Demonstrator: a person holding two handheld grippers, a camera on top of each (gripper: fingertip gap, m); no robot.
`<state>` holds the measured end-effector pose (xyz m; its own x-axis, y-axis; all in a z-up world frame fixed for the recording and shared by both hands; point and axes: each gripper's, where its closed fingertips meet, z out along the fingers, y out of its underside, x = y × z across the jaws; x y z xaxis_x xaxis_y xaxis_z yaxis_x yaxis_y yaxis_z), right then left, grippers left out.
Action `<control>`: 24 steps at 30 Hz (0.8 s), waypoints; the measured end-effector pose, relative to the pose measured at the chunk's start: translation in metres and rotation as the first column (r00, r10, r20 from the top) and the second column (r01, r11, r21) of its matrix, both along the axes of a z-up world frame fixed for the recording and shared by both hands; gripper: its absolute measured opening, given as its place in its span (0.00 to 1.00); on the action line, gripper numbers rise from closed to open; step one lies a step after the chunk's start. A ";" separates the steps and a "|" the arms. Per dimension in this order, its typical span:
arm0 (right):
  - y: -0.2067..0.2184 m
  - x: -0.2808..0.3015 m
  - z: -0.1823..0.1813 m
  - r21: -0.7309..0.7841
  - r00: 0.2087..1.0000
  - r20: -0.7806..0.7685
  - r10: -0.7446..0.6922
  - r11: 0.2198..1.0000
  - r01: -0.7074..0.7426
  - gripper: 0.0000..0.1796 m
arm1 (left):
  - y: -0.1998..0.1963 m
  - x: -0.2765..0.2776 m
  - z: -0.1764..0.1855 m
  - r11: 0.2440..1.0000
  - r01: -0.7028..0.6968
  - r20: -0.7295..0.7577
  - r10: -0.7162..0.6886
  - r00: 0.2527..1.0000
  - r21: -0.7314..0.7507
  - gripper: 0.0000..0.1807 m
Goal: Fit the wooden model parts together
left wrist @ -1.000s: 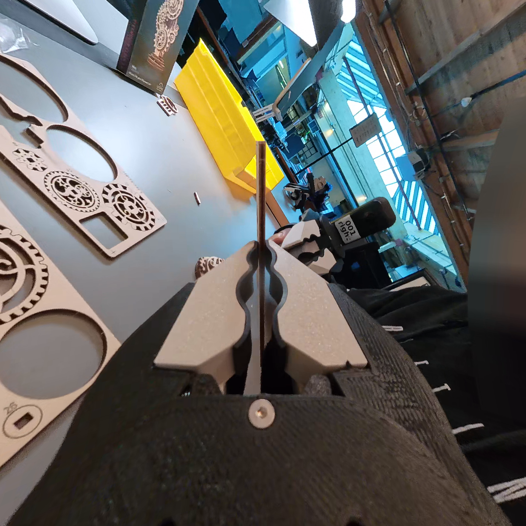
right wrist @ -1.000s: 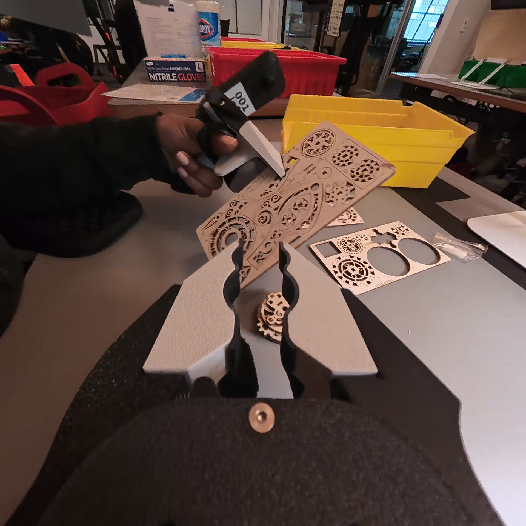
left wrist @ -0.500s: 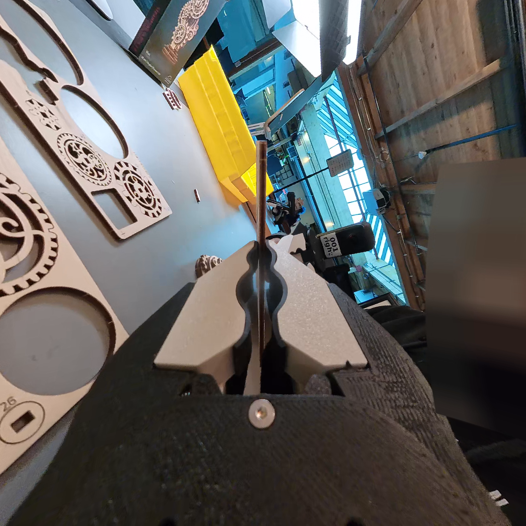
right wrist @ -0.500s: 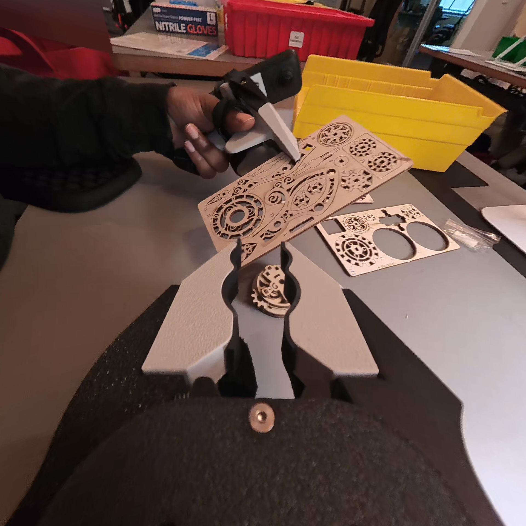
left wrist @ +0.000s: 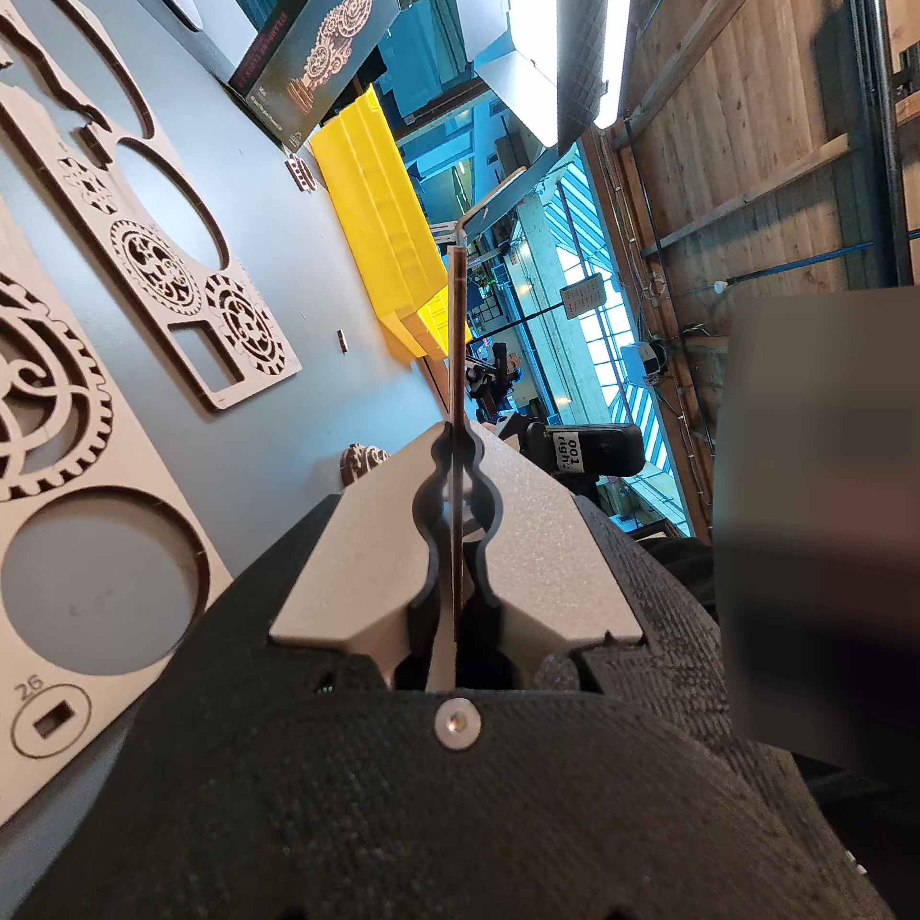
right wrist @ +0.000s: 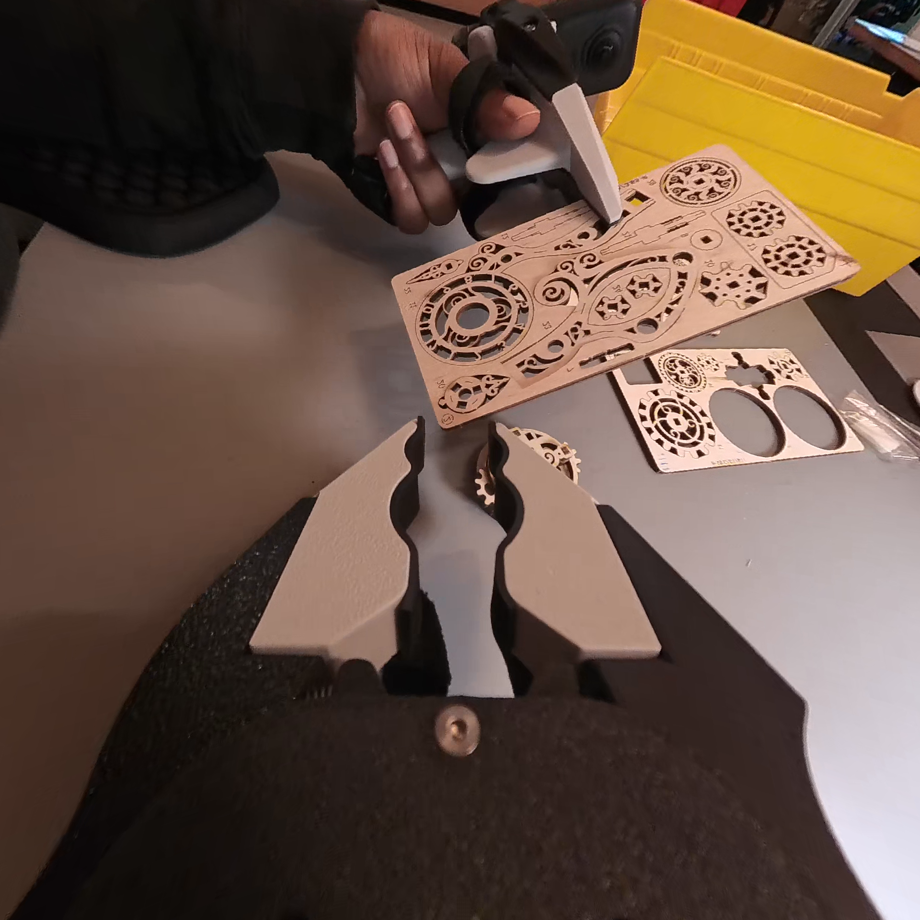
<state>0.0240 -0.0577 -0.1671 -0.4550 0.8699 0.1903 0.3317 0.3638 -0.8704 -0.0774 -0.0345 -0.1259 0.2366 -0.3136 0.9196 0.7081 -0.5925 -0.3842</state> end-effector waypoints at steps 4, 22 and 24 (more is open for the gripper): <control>0.000 -0.001 0.000 -0.008 1.000 -0.001 -0.002 1.000 0.002 0.13 | 0.000 0.001 0.000 1.000 -0.001 -0.002 0.001 1.000 0.003 0.00; -0.003 -0.004 0.006 -0.250 1.000 0.021 0.003 0.968 0.002 0.13 | -0.007 0.012 0.027 0.984 0.030 -0.085 -0.015 0.996 0.174 0.00; -0.006 -0.004 0.009 -0.293 1.000 0.021 0.013 0.956 -0.006 0.13 | -0.009 0.015 0.032 0.977 0.039 -0.105 -0.017 0.994 0.209 0.00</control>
<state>0.0202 -0.0636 -0.1580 -0.4646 0.8816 -0.0828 0.3500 0.0969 -0.9317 -0.0625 -0.0431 -0.0942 0.3143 -0.5056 0.8035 0.6430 -0.5094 -0.5720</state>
